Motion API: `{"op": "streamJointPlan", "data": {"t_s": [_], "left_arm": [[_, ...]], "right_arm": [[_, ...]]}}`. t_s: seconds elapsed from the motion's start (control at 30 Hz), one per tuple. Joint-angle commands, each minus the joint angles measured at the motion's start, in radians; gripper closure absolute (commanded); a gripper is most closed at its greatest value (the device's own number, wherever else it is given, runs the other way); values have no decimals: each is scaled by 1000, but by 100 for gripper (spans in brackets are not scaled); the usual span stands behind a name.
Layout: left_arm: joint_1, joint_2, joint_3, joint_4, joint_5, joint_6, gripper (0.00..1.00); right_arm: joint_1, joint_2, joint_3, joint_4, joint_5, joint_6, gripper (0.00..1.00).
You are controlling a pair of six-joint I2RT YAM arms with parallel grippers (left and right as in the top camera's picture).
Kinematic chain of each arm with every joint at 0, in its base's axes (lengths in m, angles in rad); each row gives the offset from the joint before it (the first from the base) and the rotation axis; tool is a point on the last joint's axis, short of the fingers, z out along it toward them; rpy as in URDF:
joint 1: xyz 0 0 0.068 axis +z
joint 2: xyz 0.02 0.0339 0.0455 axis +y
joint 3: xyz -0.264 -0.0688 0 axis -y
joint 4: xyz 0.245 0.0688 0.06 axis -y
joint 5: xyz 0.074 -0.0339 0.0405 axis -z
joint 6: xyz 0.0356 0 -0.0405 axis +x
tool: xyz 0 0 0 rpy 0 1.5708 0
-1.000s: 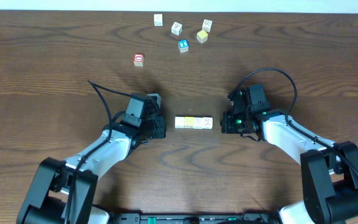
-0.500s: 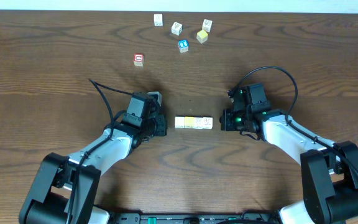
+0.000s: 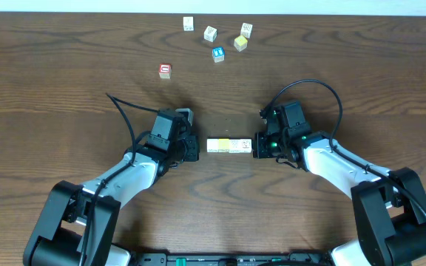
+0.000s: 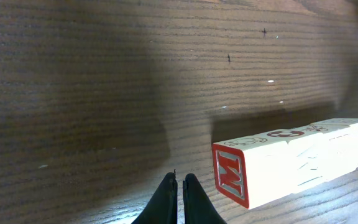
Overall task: Lift 4 blocks
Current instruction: 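Squeeze the block row inward between both grippers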
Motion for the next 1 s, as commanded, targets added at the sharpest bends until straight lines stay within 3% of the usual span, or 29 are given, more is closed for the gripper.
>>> {"op": "streamJointPlan", "data": {"t_s": [0.0, 0.97], "left_arm": [[-4, 12, 0, -1, 5, -13, 92], [-41, 106, 0, 92, 21, -50, 93]], "right_arm": [[7, 2, -5, 3, 2, 21, 99], [10, 2, -5, -3, -16, 21, 99]]}}
